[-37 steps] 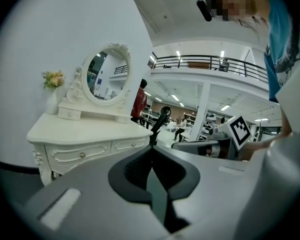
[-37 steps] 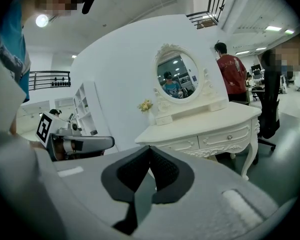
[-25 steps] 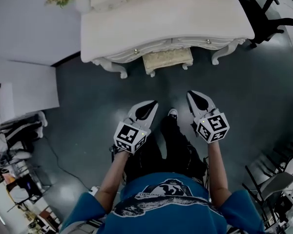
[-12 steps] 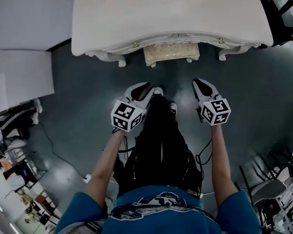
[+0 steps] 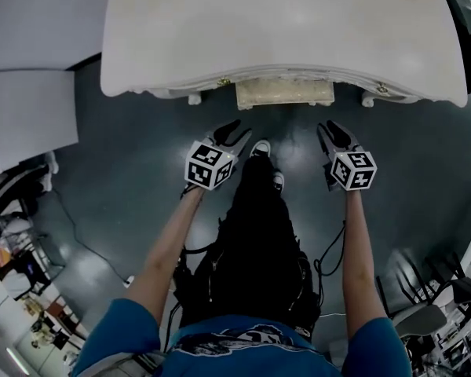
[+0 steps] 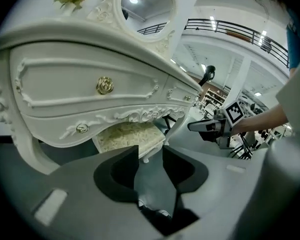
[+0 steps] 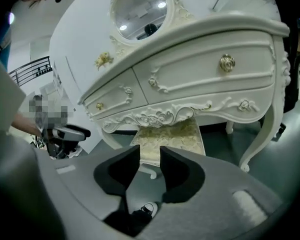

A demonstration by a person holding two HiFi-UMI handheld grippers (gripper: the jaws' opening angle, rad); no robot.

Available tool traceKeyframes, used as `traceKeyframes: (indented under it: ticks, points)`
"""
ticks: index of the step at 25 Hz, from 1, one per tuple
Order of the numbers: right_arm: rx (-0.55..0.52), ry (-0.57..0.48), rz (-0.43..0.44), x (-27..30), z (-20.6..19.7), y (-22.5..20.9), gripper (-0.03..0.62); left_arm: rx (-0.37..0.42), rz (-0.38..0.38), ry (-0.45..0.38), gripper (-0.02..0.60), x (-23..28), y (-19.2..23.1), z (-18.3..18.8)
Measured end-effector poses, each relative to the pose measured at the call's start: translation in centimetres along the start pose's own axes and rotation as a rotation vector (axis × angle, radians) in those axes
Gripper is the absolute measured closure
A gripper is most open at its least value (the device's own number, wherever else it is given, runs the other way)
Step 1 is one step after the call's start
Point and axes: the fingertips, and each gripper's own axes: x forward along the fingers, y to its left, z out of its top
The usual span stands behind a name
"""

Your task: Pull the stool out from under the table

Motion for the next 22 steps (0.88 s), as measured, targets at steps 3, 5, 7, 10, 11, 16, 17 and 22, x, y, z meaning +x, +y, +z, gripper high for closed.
traceKeyframes:
  ticks: [3,5,7,10,11,16,17,22]
  points:
    - [0.044,0.01,-0.017,2.2,-0.8,-1.7,0.452,-0.037,0.019,0.004,0.412,1.8,2.3,-0.6]
    - [0.067,0.023,-0.026,3.4,-1.4,-2.7,0.438,-0.079,0.034,-0.001,0.4,2.7,3.7,-1.1]
    - [0.086,0.034,-0.036,4.6,-2.1,-4.0,0.412,-0.121,0.046,0.0,0.386,3.7,5.1,-2.0]
    - [0.126,0.032,-0.054,6.5,-2.6,-6.3,0.378,-0.174,0.059,0.016,0.351,5.3,7.2,-3.8]
    - [0.141,0.029,-0.061,7.1,-2.8,-7.1,0.363,-0.195,0.06,0.017,0.336,5.9,7.9,-4.5]
    - [0.235,-0.002,-0.077,9.8,-3.2,-10.8,0.257,-0.344,0.059,-0.022,0.274,8.8,11.0,-6.4]
    - [0.258,-0.012,-0.079,10.2,-3.2,-11.5,0.235,-0.372,0.058,-0.033,0.258,9.4,11.4,-6.5]
    - [0.326,-0.039,-0.066,12.0,-2.9,-14.7,0.209,-0.508,0.041,-0.104,0.168,12.3,13.3,-6.8]
